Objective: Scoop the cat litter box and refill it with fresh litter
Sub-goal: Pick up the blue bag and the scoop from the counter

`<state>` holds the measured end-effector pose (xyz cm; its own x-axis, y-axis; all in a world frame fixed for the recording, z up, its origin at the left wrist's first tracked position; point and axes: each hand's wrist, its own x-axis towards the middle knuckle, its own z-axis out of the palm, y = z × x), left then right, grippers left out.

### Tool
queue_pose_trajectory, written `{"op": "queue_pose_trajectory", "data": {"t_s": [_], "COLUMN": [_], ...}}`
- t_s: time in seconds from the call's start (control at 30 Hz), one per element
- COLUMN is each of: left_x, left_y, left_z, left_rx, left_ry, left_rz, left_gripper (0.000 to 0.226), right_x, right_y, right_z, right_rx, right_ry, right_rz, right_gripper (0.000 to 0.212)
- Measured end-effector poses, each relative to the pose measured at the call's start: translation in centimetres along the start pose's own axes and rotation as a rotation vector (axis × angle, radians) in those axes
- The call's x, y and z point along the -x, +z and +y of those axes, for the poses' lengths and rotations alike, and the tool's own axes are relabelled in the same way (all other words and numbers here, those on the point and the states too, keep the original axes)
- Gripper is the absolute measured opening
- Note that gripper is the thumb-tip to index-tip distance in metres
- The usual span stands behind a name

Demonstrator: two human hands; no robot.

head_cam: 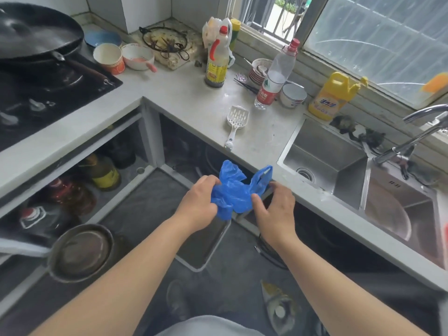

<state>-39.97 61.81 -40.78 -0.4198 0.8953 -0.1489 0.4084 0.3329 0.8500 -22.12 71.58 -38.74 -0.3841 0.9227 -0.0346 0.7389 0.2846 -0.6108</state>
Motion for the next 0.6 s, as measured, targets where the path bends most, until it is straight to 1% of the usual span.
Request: {"op": "queue_pose_trajectory", "data": {"t_s": [0.07,0.1,0.17,0.2,0.27,0.37,0.47,0.53,0.6], "left_x": [0.4,0.6,0.9,1.1,1.6,2.5,3.5,4.3,5.2], "left_y": [0.9,1.5,2.6,3.2,4.6,6.8,8.5,9.7,11.1], "left_z": [0.3,0.4,0.9,1.2,1.9,2.9,4.4,5.6,6.6], "left_rx": [0.031,0.046,0.067,0.071,0.068,0.052,0.021,0.004,-0.017], "left_ry": [0.001,0.004,0.023,0.034,0.043,0.033,0.020,-0.002,-0.017], "left_rz": [-0.007,-0.020,-0.047,-0.060,-0.082,-0.108,-0.116,-0.097,-0.111], "left_gripper": [0.038,0.038,0.037,0.037,0.036,0.037,0.038,0.040,0.045], "right_x": [-0.3,-0.4,-0.2,0.0,0.6,1.4,2.0,2.2,2.6], "right_y": [-0.6,-0.8,-1.2,-1.4,-1.9,-2.8,-4.0,-5.0,-6.1], "right_z": [0.8,1.1,1.8,2.1,2.9,4.1,5.4,6.6,8.0], "right_rx": [-0.164,-0.276,-0.534,-0.646,-0.803,-0.918,-0.941,-0.934,-0.927], "right_ry": [0.258,0.382,0.587,0.642,0.660,0.588,0.552,0.535,0.498], "right_rz": [-0.083,-0.136,-0.245,-0.294,-0.376,-0.425,-0.397,-0.399,-0.395], "right_gripper": [0.069,0.071,0.063,0.056,0.044,0.034,0.028,0.026,0.025]}}
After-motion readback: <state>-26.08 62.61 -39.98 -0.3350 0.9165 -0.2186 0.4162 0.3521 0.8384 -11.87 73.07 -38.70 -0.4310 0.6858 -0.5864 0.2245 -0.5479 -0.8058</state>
